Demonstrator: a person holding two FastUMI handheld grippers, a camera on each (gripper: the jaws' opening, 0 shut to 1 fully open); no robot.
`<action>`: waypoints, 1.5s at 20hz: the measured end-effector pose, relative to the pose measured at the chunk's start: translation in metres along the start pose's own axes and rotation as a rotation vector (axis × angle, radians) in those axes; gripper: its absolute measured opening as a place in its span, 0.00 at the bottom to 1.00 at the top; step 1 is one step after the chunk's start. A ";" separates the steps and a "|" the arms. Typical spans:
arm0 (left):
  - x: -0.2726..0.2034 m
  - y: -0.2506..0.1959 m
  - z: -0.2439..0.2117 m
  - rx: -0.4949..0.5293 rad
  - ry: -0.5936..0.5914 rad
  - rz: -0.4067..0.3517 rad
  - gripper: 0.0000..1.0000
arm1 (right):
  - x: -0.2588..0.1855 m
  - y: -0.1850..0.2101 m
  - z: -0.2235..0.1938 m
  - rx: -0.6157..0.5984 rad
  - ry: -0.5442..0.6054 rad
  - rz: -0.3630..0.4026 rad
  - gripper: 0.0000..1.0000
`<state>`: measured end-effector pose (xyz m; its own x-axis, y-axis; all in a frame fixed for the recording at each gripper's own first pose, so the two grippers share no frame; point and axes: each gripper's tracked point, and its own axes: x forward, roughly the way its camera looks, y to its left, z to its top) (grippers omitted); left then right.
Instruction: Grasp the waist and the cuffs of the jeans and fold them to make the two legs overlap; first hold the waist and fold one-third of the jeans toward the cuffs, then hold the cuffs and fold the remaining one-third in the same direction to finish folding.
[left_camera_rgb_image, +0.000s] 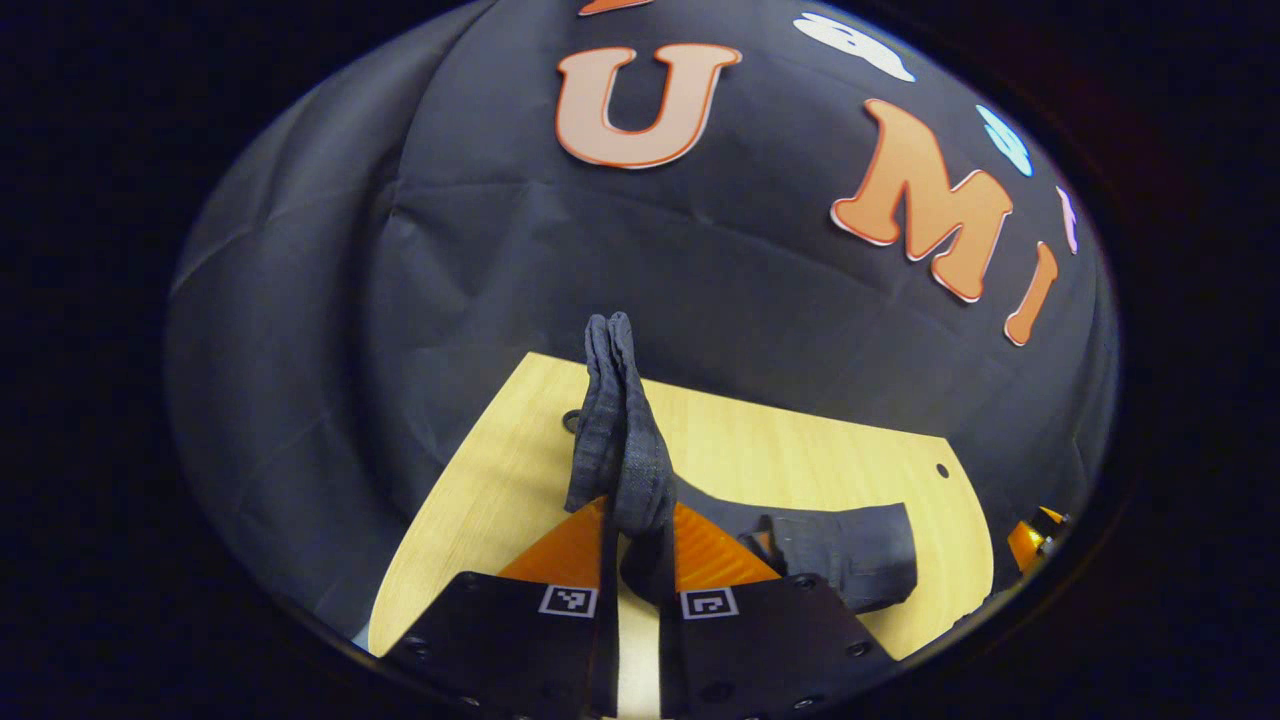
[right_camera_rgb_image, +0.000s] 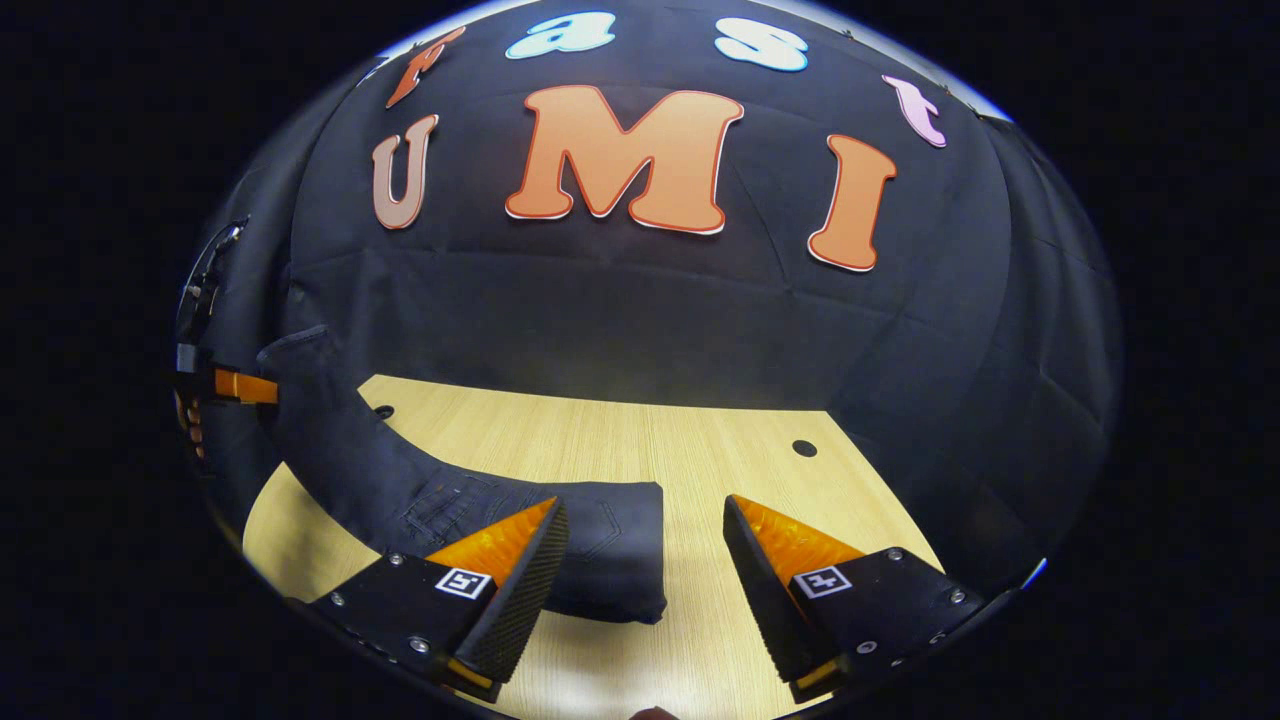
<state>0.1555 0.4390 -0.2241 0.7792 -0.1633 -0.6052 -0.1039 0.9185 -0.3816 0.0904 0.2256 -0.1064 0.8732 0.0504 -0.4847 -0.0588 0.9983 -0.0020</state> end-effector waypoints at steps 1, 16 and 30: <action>-0.004 -0.015 0.006 0.011 -0.009 -0.013 0.16 | 0.003 -0.005 0.000 -0.001 0.000 0.005 0.94; -0.015 -0.231 0.010 0.226 -0.015 -0.197 0.16 | 0.021 -0.080 -0.004 0.024 -0.015 -0.013 0.94; 0.024 -0.345 -0.083 0.267 0.176 -0.243 0.16 | 0.036 -0.133 -0.008 0.020 -0.018 0.016 0.94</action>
<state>0.1586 0.0883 -0.1652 0.6408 -0.4253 -0.6391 0.2525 0.9029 -0.3477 0.1258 0.0944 -0.1311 0.8808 0.0672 -0.4688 -0.0637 0.9977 0.0233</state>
